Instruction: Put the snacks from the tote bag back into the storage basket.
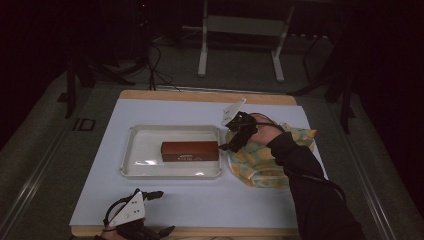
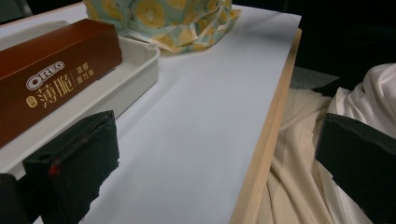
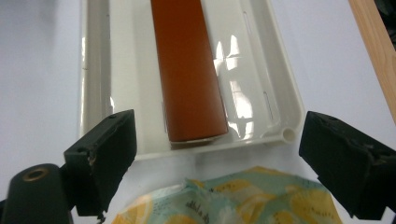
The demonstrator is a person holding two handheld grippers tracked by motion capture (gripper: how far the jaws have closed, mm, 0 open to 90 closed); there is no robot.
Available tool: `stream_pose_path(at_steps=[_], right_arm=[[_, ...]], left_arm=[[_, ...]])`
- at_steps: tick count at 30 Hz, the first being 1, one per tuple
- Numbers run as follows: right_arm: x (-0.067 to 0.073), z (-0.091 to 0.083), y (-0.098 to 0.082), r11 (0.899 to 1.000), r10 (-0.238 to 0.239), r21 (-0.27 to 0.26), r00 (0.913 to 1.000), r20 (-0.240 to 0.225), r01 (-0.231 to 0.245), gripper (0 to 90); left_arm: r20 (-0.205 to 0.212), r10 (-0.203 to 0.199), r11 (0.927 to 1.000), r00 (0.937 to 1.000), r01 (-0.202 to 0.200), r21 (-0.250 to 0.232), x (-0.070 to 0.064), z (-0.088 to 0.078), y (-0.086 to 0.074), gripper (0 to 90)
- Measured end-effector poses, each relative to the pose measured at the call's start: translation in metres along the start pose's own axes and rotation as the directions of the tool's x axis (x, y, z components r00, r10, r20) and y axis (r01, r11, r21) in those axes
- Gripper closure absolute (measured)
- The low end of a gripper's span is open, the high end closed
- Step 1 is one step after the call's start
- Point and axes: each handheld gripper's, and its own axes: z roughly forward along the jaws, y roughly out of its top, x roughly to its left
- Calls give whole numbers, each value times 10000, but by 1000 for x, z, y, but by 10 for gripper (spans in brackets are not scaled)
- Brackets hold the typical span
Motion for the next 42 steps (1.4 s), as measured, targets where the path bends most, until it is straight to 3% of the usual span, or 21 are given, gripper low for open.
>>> stream_pose_path(at_steps=[2,8,15,25,28,29,31,33,35,36,38,39,41,42], right_arm=[[0,-1,-1,10000,72,54,10000,6,-72,113],[-4,-14,-14,9956,904,-275,9957,219,-898,132],[-3,-28,-28,9911,1281,-477,9886,793,-1246,134],[5,-47,-58,9645,2526,-1179,9557,1513,-2363,128],[7,-51,-66,9525,2922,-1485,9355,1985,-2660,129],[8,-52,-70,9449,3147,-1671,9218,2264,-2816,129],[10,-54,-75,9359,3386,-1887,9079,2473,-2976,129],[12,-57,-81,9212,3767,-2114,8843,2759,-3265,126],[14,-58,-85,9115,4007,-2229,8689,2905,-3458,125],[16,-60,-88,9012,4238,-2388,8504,3117,-3616,125],[18,-64,-93,8819,4604,-2732,8266,3236,-3843,125],[19,-65,-95,8706,4829,-2852,8073,3391,-4010,125],[22,-68,-100,8557,5073,-3165,7844,3569,-4094,125],[24,-70,-102,8454,5256,-3301,7642,3738,-4200,126]], left_arm=[[1,-1,10000,10000,1,4,0,0,0,0],[43,7,10000,10000,-7,51,0,1,0,0],[35,30,10000,10000,-31,73,0,1,0,0],[34,55,9999,10000,-55,105,0,2,0,0],[36,65,9999,10000,-65,107,0,2,0,0],[29,73,9999,10000,-74,117,0,2,0,0],[33,88,9999,10000,-88,119,0,2,0,0],[40,90,9999,10000,-90,120,0,2,0,0],[46,86,9999,10000,-86,113,0,2,0,0],[56,94,9999,9999,-94,118,0,2,0,0],[49,84,9999,10000,-84,120,0,2,0,0],[52,87,9999,9999,-87,111,-1,2,0,0],[49,94,9999,9999,-94,127,-1,2,0,0],[43,93,9999,9999,-93,120,-1,2,0,0]])
